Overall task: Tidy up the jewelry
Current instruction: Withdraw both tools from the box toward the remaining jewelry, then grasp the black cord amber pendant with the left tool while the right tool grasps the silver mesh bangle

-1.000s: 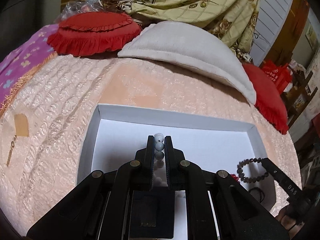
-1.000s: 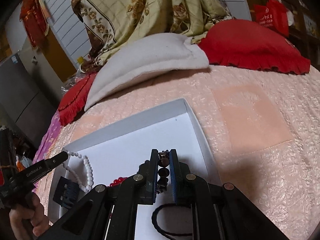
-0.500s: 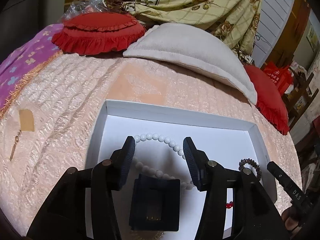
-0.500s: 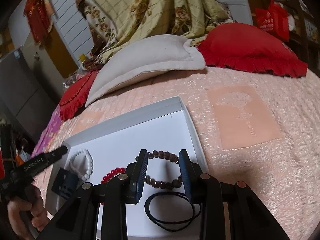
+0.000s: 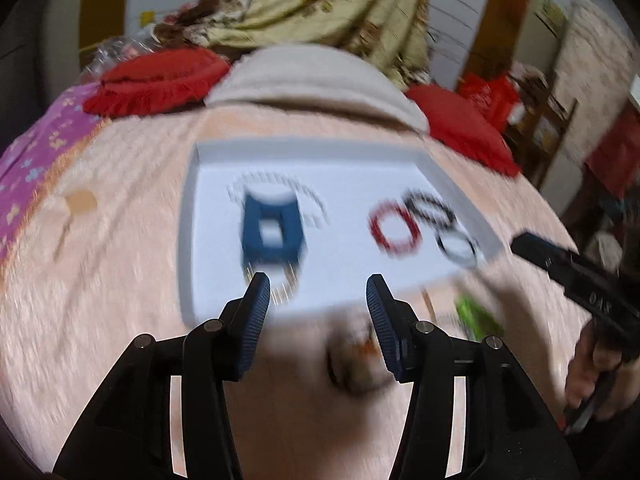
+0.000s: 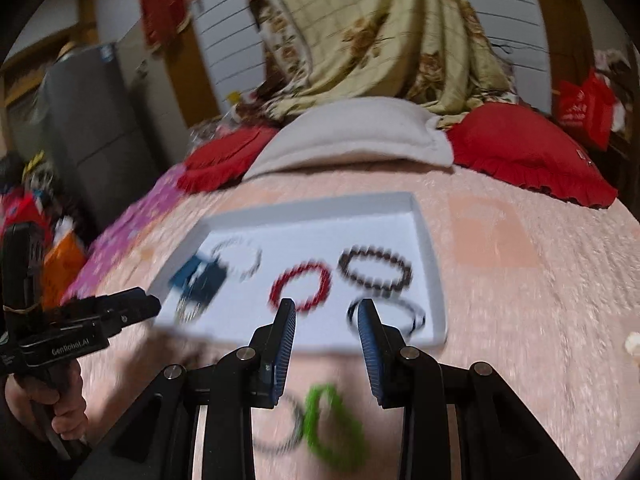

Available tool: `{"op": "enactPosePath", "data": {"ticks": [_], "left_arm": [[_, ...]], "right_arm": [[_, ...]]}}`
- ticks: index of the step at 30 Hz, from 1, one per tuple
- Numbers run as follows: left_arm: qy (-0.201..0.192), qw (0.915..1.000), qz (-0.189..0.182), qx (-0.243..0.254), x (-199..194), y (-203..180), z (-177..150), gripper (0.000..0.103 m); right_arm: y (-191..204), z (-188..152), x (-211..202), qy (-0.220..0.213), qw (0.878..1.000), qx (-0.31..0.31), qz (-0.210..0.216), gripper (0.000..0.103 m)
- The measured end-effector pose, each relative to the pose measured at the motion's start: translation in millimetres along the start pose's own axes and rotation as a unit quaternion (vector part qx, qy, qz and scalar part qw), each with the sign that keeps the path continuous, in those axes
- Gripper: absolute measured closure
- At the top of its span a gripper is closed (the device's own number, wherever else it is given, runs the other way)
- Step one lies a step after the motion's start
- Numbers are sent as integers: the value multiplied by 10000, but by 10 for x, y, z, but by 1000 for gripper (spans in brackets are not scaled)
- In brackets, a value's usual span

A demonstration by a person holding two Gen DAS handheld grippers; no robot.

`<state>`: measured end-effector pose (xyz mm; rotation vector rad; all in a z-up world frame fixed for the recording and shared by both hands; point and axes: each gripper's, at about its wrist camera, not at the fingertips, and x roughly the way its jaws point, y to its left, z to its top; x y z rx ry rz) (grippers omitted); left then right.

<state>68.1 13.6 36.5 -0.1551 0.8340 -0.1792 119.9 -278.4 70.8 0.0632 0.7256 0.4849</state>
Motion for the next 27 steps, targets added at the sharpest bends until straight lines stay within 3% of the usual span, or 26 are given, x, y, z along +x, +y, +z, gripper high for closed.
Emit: {"op": "enactPosePath", "data": {"ticks": [4,10,12,14,18,27], "left_arm": [[253,9993,78,276,126,-144,-188,53],[469,9967,37,665,345,-295,-212,55],[499,9956,-19,794,375,-342,-220,75],[548,9939,-51,959,407,-377,-236,85],[541,9922,-65,1121,444,-404,-229,87],[558,9934,-74,998,437,-314,-213,84]], "right_arm": [[75,-311,-108,406,9989,-109,-183,72],[169,-470,-130,544,9971,-524,-69,72],[167,-485,-101,604,9965,-569,-48,72],[155,-487,-74,653,9962,-566,-52,72],[189,-473,-60,677,9960,-590,-8,72],[276,-486,-42,735,9944,-752,51,72]]}}
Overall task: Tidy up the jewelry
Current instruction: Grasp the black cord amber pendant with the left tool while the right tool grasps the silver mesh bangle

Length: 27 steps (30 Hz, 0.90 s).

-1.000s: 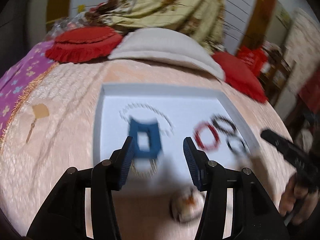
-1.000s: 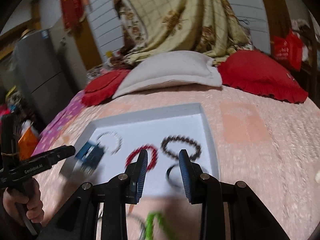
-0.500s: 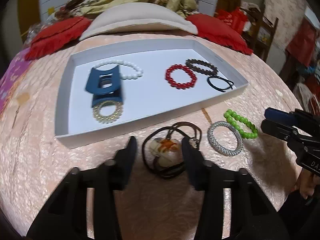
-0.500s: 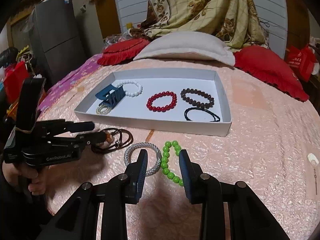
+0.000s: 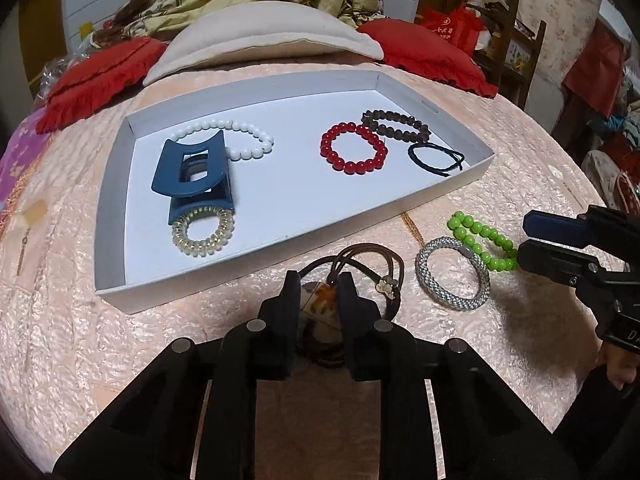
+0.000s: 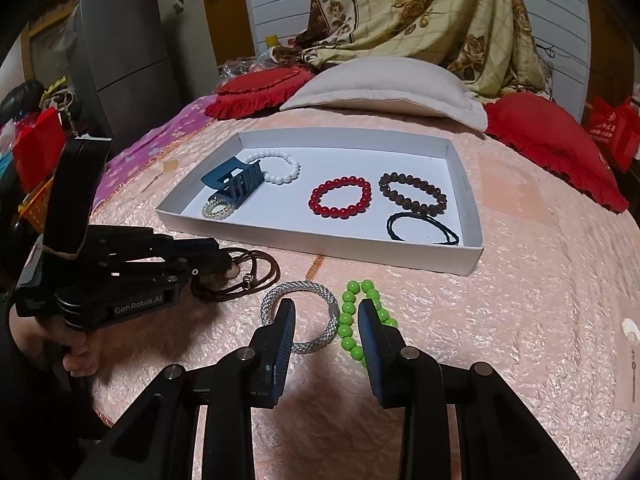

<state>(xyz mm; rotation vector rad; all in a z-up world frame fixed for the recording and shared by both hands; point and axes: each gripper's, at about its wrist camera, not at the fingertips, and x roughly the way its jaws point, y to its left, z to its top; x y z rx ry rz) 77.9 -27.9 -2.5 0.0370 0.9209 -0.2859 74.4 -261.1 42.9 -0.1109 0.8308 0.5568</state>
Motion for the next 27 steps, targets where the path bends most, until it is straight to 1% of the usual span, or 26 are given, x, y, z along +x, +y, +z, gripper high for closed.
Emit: {"op": "enactPosePath", "data": {"ticks": [1,2,5,8,13,14,16,17,19,22,27], "left_arm": [[-2,10000,1,18,1,-7,-2,84],[2,10000,-9,28,-2,-12,-4,81],[82,9999,-47,57,16,-29,-13,61],[70,9998,5,179,31,-72,-30,60],[61,9998,1,188,41,-84,-26,61],[65,9998,-5,197,43,-86,-28,62],[82,9997,-14,213,51,-83,-31,68],[135,9997,-52,200,66,-81,-37,69],[92,9997,-23,243,54,-94,-46,69],[88,9998,-89,143,34,-68,-45,69],[-211,9995,-242,80,-188,-39,-8,69]], "right_arm": [[-3,0,2,3,10000,11,-3,72],[-1,-2,2,1,10000,18,-1,72],[2,-3,5,5,10000,5,-2,72],[6,-5,15,33,10000,0,-7,72],[1,4,7,15,10000,26,-27,72],[3,4,9,19,10000,27,-35,72],[-1,4,14,27,10000,37,-49,72],[-1,5,14,28,10000,41,-52,72],[-1,6,12,23,10000,43,-53,72],[-5,6,10,25,10000,45,-54,72],[-38,6,-17,-8,10000,92,-35,72]]}}
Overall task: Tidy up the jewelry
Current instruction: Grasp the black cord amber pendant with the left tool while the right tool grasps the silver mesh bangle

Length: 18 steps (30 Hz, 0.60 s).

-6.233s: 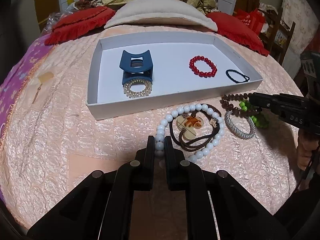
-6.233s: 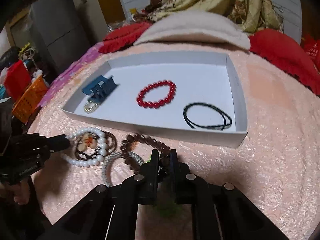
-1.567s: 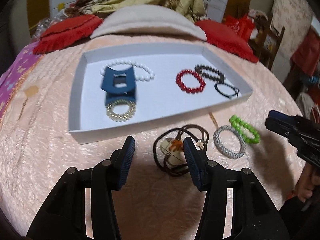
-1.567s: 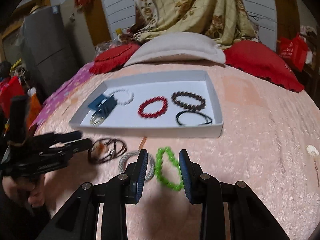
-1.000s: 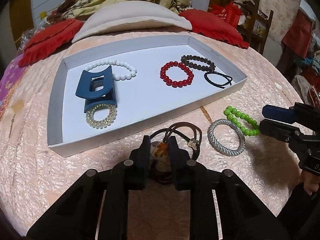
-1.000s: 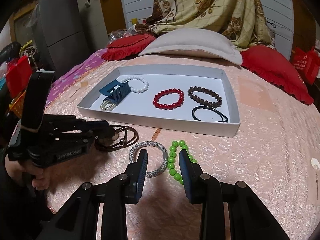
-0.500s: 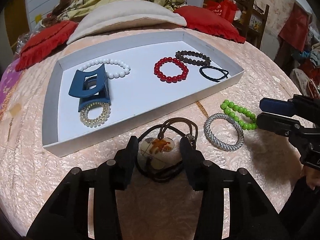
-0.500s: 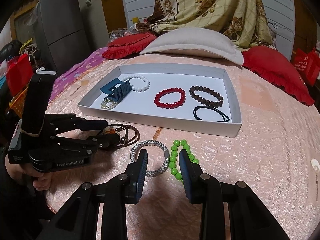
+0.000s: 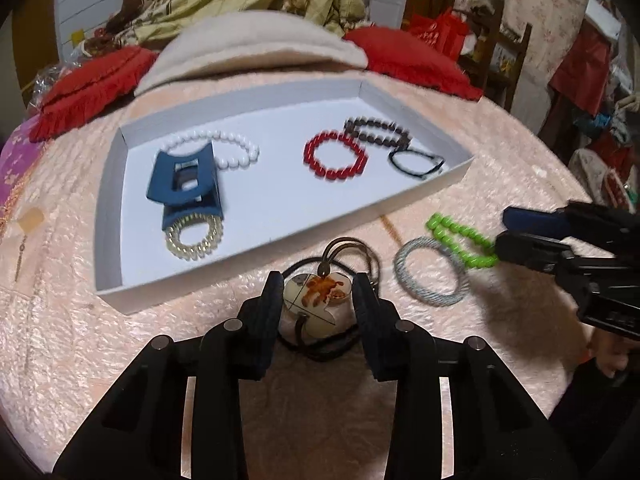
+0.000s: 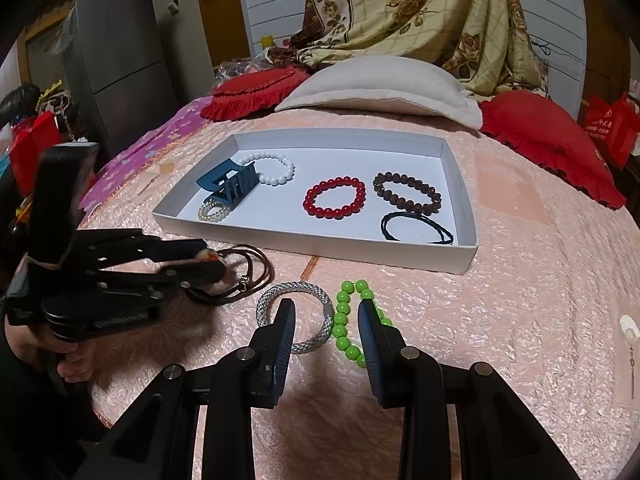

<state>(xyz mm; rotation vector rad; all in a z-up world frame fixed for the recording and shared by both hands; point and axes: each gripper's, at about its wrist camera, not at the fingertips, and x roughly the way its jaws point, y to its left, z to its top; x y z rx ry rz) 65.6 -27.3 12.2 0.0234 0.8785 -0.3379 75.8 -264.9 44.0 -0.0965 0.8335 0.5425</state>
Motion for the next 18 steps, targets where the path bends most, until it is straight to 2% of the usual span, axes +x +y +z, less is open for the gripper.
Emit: {"op": "enactPosePath", "data": {"ticks": [3,6,9,13,17,18], "left_arm": [[-172,9998,-56,-100,-143,47,33,69],[-379,9985,-57,-387,-300,175,80,69],[-542,9963,-23,-660,-398,282,134,69],[-655,9937,0,-906,-461,377,166,69],[-649,9931,35,-977,-463,437,158,69],[-631,9930,39,-994,-459,449,154,69]], "right_arm": [[-63,1,-49,-41,9999,49,123,72],[-61,-26,-61,42,9977,-83,676,72],[110,-55,13,134,9934,-532,1011,72],[350,-38,181,185,9890,-891,1168,72],[445,-23,438,445,9904,-1014,828,74],[446,-31,495,548,9901,-1016,797,79]]}}
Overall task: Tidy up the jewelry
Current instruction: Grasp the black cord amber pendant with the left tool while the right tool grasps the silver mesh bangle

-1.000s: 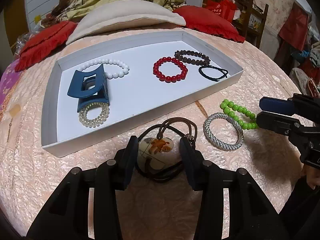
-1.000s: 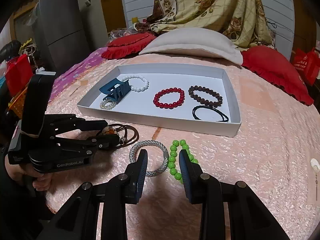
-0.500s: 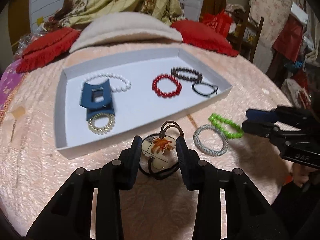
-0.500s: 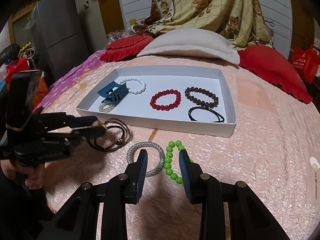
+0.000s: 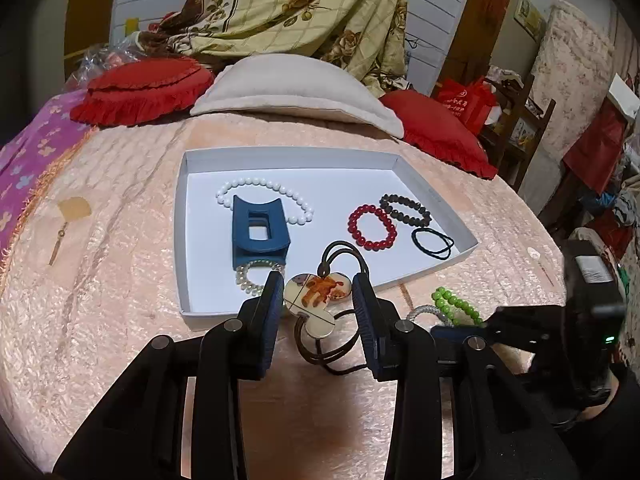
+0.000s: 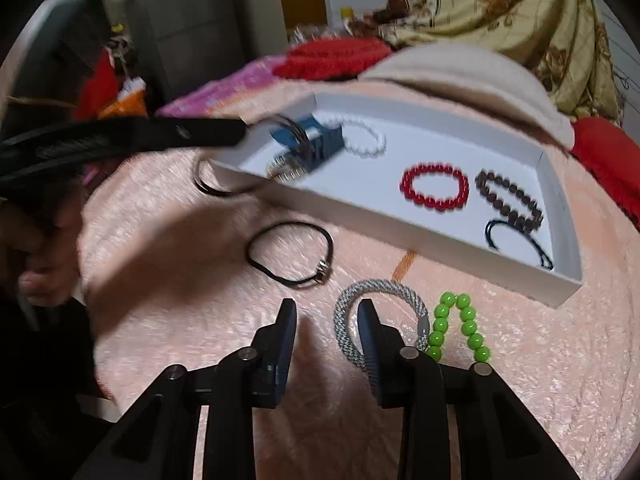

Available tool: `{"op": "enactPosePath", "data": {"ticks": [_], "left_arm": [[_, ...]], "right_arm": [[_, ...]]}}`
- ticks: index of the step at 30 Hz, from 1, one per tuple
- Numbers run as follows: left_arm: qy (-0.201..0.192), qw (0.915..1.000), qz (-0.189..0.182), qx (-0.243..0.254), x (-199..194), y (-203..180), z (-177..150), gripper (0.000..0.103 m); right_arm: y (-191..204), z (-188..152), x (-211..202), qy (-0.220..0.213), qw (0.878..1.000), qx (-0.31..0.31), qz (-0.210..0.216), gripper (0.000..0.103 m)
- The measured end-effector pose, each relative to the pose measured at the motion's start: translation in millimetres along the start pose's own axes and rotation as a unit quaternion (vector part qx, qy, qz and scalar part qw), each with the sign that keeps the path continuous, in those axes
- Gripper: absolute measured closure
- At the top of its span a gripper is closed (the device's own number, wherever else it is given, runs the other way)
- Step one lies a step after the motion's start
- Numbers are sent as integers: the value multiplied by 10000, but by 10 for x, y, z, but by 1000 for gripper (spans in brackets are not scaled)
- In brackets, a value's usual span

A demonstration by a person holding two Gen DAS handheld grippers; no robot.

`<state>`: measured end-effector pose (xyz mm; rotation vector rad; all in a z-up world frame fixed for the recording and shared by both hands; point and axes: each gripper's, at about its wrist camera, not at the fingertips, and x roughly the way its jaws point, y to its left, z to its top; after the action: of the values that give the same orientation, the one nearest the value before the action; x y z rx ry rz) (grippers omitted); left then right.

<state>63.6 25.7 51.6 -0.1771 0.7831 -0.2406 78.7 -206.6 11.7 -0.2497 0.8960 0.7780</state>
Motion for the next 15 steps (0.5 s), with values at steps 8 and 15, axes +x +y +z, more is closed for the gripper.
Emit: {"op": "enactPosePath", "data": {"ticks": [8,15], "left_arm": [[70,10000,19,-4,15,7,-13,69],[25,9999,105,-36,15,-1,-17,69]], "right_arm": [[-35,-58,-2,-6,9998,49,-206,96],[-40,-61,-346,-532,9979,349,-78,96]]}}
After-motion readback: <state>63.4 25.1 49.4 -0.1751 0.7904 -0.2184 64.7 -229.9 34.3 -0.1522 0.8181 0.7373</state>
